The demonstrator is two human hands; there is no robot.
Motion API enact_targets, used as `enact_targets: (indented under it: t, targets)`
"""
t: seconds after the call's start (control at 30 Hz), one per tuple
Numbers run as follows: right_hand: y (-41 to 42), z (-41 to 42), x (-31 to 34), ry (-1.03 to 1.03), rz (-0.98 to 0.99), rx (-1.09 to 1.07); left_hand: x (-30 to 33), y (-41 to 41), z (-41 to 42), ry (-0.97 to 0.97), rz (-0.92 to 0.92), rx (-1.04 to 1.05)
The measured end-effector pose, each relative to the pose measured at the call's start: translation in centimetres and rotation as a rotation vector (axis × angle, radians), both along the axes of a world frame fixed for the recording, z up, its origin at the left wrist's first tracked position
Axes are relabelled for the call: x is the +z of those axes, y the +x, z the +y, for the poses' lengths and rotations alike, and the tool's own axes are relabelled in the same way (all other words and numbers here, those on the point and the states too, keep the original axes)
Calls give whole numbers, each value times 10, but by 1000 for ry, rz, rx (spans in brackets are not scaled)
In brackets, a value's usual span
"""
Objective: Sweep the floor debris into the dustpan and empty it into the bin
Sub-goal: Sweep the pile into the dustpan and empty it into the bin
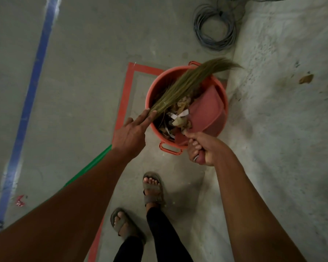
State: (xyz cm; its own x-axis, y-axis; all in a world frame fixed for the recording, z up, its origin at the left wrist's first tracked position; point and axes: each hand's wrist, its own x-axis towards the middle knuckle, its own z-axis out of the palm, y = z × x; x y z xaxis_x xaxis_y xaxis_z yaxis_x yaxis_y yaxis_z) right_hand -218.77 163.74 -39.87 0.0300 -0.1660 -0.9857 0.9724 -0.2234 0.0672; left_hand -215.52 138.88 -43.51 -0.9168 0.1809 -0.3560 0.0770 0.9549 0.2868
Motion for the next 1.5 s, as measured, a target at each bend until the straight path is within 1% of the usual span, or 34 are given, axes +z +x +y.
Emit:
enact_targets:
  t: [0.1,0.23,0.27,0.43,0.5,0.57,0.63,0.7,0.77,0.8,0.83,0.9,0.97,1.03,1.17,1.23,1.33,1.4,1.43,1.5]
  targets:
    - [2,3,11,54,54,43,3,2,-2,22,4,40]
    - [2,2,25,-13,59,-108,3,8,-11,36,-2,78]
    - [2,-1,26,-10,63,-108,3,10,-14,32,-1,88]
    - [9,-13,31,141,156,69,8,20,-29,36,23,115]
    - [11,-14,36,214,236,139,10,23,-36,77,21,138]
    - [11,-18,40,210,288,128,12,26,-42,152,28,194]
    - [4,-20,34,76,275,-31,12,29,-45,245,38,246]
    - [-8,-21,13,-189,189,-217,9,31,-48,310,50,307]
    - [-17,-21,-19,-489,80,-353,3,32,-49,335,58,357]
    - [-21,-21,-39,-578,40,-398,-2,32,-48,336,61,369]
    - [-25,-20,-55,-605,4,-418,-7,31,-48,329,61,380]
    - [-28,-17,-83,-566,-25,-422,-18,32,-47,328,45,388]
    - [-26,-15,-96,-571,-52,-486,-27,35,-44,327,36,381]
    - [-19,-9,-96,-595,-77,-560,-33,38,-42,318,28,369]
    - [1,7,-78,-650,-113,-643,-34,43,-35,304,-24,377]
    - [8,7,-77,-632,-136,-642,-35,41,-32,312,-16,385]
    - [-3,0,-98,-519,-134,-549,-40,36,-30,320,6,391]
    - [-20,-8,-117,-349,-104,-452,-49,30,-30,314,3,401]
    - [-28,-13,-125,-290,-94,-440,-53,29,-31,314,-1,400]
    - [-37,-23,-135,-255,-83,-472,-60,28,-30,320,5,385]
